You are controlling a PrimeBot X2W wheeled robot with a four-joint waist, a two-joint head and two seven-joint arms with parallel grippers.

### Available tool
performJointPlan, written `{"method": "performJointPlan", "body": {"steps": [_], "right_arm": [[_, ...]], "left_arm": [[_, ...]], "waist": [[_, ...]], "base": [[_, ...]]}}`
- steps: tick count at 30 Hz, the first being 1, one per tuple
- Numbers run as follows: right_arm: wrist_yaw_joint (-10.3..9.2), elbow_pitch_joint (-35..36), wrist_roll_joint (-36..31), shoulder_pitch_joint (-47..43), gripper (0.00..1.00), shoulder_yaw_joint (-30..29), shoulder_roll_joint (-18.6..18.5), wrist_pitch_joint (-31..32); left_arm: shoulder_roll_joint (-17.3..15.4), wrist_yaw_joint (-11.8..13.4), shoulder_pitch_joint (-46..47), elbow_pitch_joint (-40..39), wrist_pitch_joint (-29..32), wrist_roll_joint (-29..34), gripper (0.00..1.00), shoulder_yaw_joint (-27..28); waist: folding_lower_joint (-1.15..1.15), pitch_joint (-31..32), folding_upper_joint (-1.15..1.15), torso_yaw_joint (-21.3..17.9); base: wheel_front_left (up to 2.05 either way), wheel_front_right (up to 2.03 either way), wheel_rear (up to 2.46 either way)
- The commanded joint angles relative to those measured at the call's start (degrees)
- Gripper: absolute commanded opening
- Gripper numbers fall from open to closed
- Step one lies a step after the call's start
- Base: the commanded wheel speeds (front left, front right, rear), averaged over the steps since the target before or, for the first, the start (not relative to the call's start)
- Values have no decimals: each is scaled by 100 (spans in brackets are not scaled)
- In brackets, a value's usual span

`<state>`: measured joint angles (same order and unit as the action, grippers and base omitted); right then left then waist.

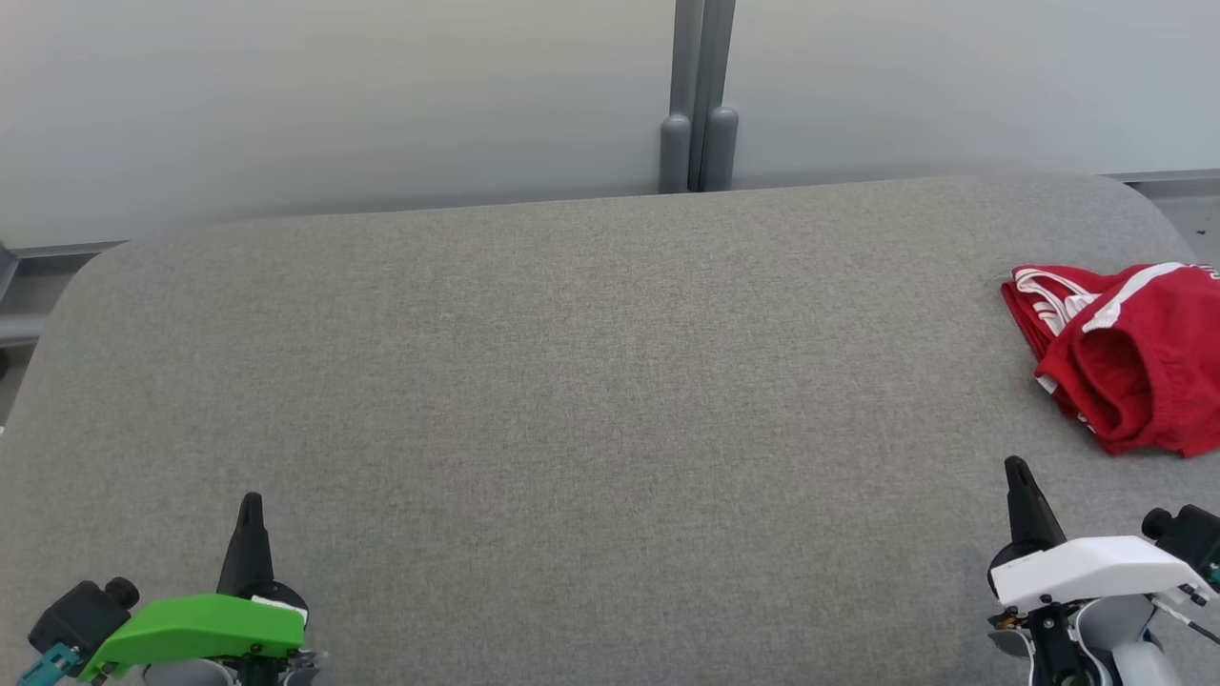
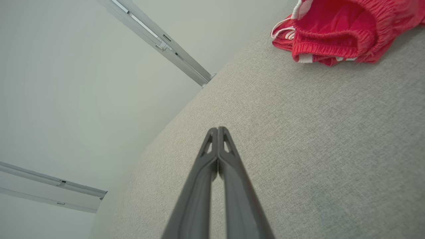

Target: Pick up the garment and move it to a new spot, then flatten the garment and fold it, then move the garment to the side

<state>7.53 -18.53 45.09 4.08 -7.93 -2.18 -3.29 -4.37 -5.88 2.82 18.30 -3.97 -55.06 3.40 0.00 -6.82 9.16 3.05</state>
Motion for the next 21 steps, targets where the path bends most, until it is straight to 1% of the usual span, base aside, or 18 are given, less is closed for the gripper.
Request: {"method": "performJointPlan", "body": {"steps": [1,21], "right_arm": [[-2,12,250,164,0,-9,-45,57],[-1,-152,1688,523,0,-26,-58,404]], "left_arm": [[-2,26,182,-61,56,-221,0,38],[50,80,517,-43,382,-1346,0,150]], "waist": [[0,-6,0,-8],[0,-63,0,-87]], "base": [[0,0,0],[0,0,0]]}}
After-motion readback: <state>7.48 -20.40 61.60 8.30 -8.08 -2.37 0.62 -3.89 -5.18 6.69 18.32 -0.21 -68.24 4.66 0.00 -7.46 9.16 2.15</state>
